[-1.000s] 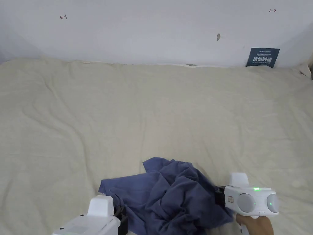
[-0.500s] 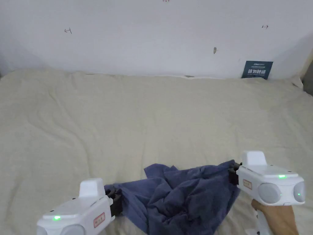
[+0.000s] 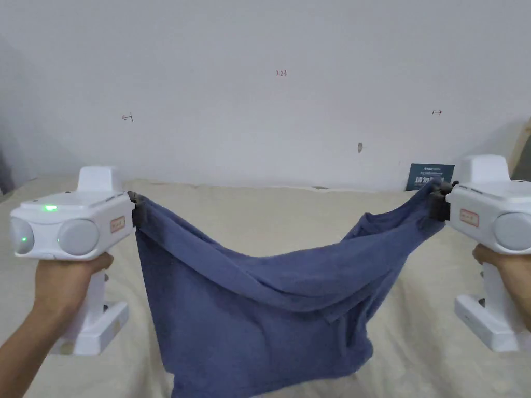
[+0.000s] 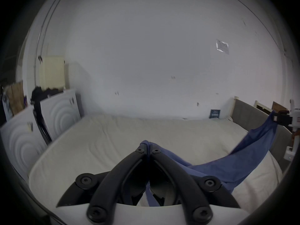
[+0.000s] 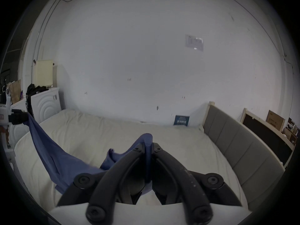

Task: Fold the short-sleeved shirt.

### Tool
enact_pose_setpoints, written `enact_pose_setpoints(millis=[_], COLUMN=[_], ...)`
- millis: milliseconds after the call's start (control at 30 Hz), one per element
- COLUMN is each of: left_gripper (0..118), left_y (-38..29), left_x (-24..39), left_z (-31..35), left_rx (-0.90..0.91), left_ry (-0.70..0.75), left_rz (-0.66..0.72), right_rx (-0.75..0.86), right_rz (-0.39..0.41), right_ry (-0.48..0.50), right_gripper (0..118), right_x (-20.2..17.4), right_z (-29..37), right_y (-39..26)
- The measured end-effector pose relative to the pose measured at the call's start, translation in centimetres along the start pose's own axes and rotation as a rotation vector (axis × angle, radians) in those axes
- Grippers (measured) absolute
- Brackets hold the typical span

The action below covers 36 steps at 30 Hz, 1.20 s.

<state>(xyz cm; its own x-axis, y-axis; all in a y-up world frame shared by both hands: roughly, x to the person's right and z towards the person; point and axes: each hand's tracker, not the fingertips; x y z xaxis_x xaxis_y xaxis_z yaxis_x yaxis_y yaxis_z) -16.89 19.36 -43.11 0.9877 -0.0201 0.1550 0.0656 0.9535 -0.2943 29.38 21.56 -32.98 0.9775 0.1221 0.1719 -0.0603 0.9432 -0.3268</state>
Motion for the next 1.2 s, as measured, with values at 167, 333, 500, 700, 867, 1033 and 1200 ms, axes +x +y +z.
enact_pose_setpoints(millis=[167, 333, 500, 700, 867, 1033, 1200], left_gripper=[2, 2, 2, 2, 2, 2, 2], left_y=[5.6, 9.3, 10.4, 7.7, 3.0, -2.8, -8.7], left_x=[-0.8, -1.9, -2.9, -4.4, -4.8, -5.6, -6.1], left_z=[-2.6, -5.4, -8.6, -11.6, -12.3, -10.7, -6.7], left_rx=[0.063, 0.078, 0.063, 0.016, -0.061, -0.142, -0.213], left_ry=[0.100, 0.136, 0.201, 0.225, 0.227, 0.210, 0.194], left_rz=[-0.058, 0.013, 0.026, 0.078, 0.071, 0.087, 0.076], right_rx=[0.055, 0.088, 0.091, 0.051, -0.014, -0.085, -0.145], right_rz=[0.010, -0.030, -0.088, -0.105, -0.101, -0.111, -0.132], right_ry=[-0.039, -0.066, -0.077, -0.074, -0.066, -0.062, -0.054], right_gripper=[8, 8, 8, 8, 8, 8, 8], right_x=[0.5, 2.2, 2.7, 2.2, 1.2, 0.3, 0.1], right_z=[-1.8, -4.7, -7.1, -9.7, -11.1, -10.2, -7.1], right_y=[4.4, 6.6, 6.8, 4.3, 0.3, -5.0, -10.5])
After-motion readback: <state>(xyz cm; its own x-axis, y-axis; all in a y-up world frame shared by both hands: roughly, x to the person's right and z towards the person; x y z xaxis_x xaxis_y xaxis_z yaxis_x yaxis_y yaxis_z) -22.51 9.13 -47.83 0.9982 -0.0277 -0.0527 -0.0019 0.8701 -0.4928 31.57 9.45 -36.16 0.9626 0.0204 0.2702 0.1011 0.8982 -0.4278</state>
